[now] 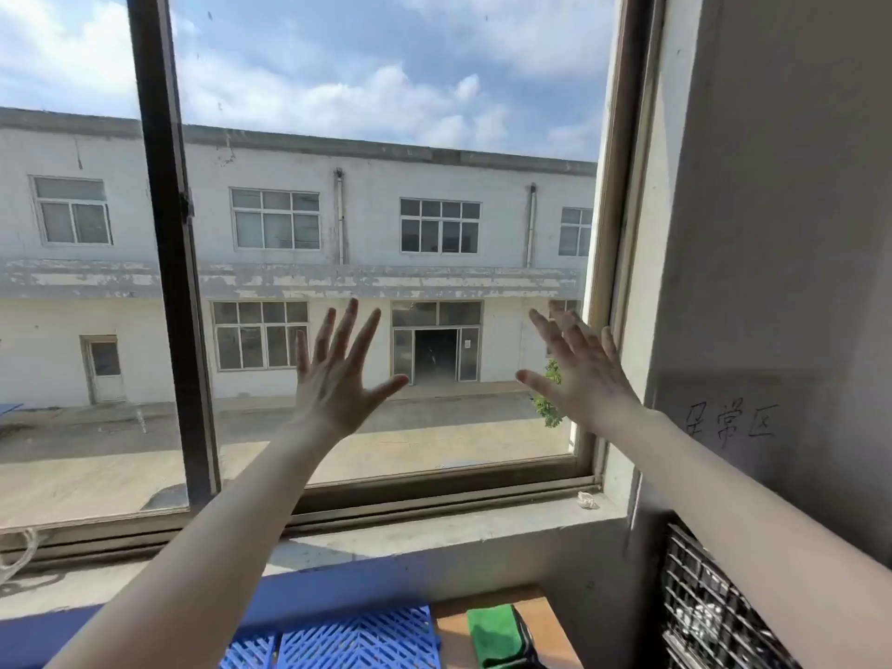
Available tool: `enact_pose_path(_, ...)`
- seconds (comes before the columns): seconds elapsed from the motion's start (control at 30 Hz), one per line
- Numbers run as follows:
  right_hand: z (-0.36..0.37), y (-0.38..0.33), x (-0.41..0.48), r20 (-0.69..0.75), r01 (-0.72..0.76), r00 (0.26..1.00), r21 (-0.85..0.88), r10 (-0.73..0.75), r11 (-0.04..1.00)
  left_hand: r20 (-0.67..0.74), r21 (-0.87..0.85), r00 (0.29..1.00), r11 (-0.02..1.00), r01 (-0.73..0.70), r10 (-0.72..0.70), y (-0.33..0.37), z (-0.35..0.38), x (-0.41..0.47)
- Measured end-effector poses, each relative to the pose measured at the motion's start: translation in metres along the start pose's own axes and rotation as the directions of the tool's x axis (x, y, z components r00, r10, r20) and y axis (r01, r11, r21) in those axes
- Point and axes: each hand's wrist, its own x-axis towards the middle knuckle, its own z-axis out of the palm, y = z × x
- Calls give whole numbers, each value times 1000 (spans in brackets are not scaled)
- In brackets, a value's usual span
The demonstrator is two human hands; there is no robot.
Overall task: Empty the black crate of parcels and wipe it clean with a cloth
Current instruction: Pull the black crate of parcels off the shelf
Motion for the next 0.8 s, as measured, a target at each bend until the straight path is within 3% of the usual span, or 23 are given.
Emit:
enact_pose_path(0.2, -17, 66, -60, 13, -178, 984, -50, 179, 983, 94, -218, 993, 975, -46, 68, 82, 56, 4)
enact_pose_path(0.4, -38, 144, -136, -5, -396, 918, -100, 398, 913, 195, -411, 966, 908, -78, 171, 180, 115, -5)
enact_pose_path(0.8, -62, 311, -254, 45, -604, 784, -169, 619, 779, 377, -613, 894, 789, 46, 241, 385, 198, -35)
